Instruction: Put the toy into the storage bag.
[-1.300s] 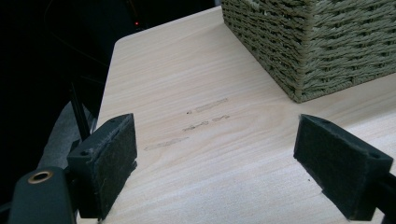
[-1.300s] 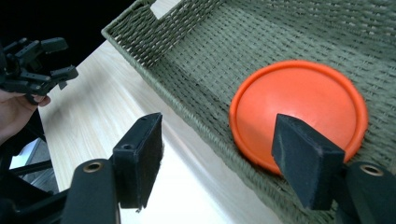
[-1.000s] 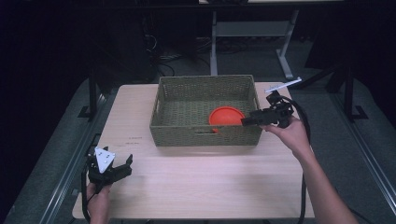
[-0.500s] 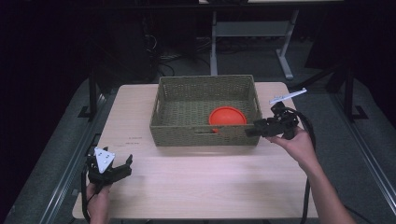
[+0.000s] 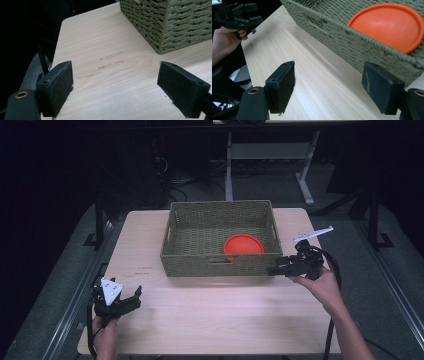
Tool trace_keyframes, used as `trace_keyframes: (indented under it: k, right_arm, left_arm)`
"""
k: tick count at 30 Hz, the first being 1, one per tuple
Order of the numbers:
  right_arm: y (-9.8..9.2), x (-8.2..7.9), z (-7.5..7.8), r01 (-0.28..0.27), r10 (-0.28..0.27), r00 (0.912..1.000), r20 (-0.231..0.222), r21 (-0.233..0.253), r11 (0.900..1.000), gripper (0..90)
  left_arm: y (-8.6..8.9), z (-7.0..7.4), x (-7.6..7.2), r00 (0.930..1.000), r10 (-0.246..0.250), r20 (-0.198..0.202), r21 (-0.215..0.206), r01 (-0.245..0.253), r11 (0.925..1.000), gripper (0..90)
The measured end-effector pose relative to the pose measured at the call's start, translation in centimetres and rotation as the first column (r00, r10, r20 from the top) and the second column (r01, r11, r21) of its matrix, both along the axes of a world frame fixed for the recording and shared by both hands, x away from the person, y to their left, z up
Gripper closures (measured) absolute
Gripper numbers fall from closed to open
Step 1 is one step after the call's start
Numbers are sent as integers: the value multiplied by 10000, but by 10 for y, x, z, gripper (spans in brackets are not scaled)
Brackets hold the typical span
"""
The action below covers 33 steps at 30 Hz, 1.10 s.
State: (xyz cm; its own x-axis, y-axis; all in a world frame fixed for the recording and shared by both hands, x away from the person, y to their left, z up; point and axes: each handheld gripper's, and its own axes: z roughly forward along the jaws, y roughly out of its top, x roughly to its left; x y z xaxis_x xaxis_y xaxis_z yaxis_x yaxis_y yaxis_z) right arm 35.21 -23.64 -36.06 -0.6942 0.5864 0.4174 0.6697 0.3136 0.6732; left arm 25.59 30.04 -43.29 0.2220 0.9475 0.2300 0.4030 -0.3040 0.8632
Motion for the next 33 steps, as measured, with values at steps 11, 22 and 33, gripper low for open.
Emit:
trace_keyframes:
  k: [11,22,33]
  right_arm:
    - [-11,-4,-20,230,-226,9992,-337,125,9997,253]
    - [-22,-10,-38,425,-416,9971,-630,134,9990,250]
    - [-35,-17,-55,572,-545,9952,-813,308,9979,249]
  left_arm:
    - [-1,0,0,10000,-37,19,66,37,10000,128]
    - [-1,0,0,10000,-34,25,63,34,10000,128]
    - [-2,-1,0,10000,-59,-34,96,60,9999,128]
